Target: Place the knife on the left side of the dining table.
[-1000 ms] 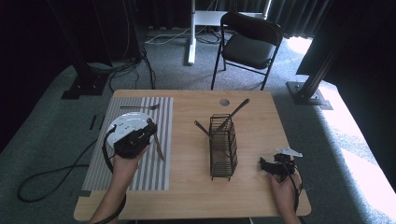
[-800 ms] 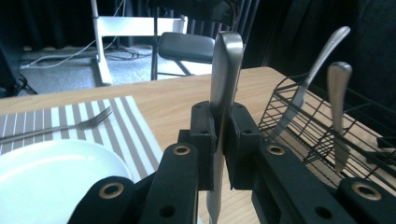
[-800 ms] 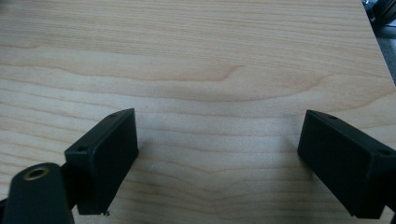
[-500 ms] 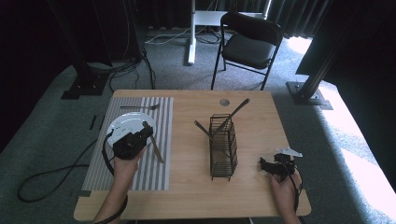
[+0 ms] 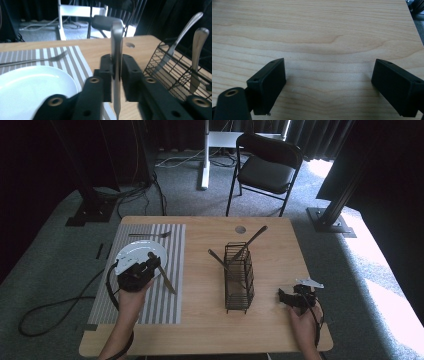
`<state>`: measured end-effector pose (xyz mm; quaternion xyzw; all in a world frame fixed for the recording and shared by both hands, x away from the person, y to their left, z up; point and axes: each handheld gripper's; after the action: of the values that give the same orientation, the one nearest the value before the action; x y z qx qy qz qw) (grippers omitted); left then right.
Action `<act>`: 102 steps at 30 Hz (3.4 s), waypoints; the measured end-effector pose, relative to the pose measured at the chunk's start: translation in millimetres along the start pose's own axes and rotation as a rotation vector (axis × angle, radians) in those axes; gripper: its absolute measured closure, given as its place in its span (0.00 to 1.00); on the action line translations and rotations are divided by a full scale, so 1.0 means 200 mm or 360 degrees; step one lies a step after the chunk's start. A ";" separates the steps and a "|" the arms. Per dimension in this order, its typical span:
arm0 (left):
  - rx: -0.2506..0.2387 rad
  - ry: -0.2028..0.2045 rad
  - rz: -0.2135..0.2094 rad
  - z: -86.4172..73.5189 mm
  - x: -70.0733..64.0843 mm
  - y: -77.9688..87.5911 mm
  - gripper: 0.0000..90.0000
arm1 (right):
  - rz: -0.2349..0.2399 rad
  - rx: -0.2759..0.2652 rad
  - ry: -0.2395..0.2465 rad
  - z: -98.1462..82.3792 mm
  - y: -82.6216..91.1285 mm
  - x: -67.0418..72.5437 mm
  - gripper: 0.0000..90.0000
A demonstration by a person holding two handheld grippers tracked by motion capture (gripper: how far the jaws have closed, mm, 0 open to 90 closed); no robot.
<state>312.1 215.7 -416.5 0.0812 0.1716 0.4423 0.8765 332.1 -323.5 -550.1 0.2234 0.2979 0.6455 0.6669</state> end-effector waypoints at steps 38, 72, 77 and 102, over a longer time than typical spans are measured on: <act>-0.0127 0.0278 0.0422 -0.27 0.36 0.29 0.74 | 0.0000 0.0001 -0.0001 0.00 0.00 0.00 0.13; 0.0064 0.0549 0.0442 -0.57 0.65 0.28 0.59 | -0.0001 0.0001 -0.0001 0.00 0.00 0.00 0.13; 0.0110 0.0568 0.0448 -0.57 0.67 0.26 0.59 | 0.0000 0.0001 -0.0001 0.00 0.00 0.00 0.13; 0.0257 0.0477 0.0496 -0.56 0.65 0.21 0.44 | 0.0000 0.0001 -0.0001 0.00 0.00 0.00 0.13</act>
<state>310.6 343.2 -538.3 0.1099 0.3201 0.5642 0.7531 332.1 -323.5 -550.0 0.2237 0.2981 0.6452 0.6669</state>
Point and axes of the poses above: each handheld gripper's, and its own axes: y roughly backward along the jaws, z roughly out of its top, x roughly to its left, and after that the axes turned 10 degrees about -z, right-handed
